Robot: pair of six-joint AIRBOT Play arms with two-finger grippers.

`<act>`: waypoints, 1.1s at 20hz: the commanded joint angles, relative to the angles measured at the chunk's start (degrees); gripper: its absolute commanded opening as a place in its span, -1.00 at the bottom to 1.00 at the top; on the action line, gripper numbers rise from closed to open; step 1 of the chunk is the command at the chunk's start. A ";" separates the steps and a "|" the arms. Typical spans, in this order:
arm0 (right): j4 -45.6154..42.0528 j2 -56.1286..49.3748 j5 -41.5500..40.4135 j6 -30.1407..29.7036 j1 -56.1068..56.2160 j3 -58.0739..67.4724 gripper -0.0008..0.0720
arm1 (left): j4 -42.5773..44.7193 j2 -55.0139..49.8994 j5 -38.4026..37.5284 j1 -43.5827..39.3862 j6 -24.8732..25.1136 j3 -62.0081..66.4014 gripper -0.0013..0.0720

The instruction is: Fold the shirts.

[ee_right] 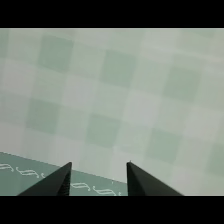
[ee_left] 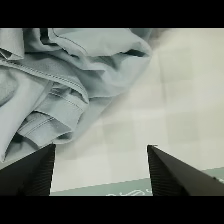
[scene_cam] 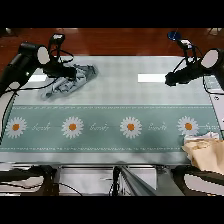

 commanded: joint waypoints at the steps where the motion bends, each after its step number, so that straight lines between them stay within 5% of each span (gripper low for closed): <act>1: 0.02 0.04 0.00 0.02 0.00 0.00 0.16 | 0.00 -0.02 0.00 -0.04 0.00 -0.02 0.88; 15: 0.00 0.04 -0.07 0.02 0.00 0.00 0.16 | 0.00 -0.02 0.00 -0.04 0.00 -0.02 0.88; 22: 0.20 0.04 -10.49 0.02 0.02 0.00 0.16 | 0.02 -0.02 5.46 -0.04 -0.02 -0.02 0.88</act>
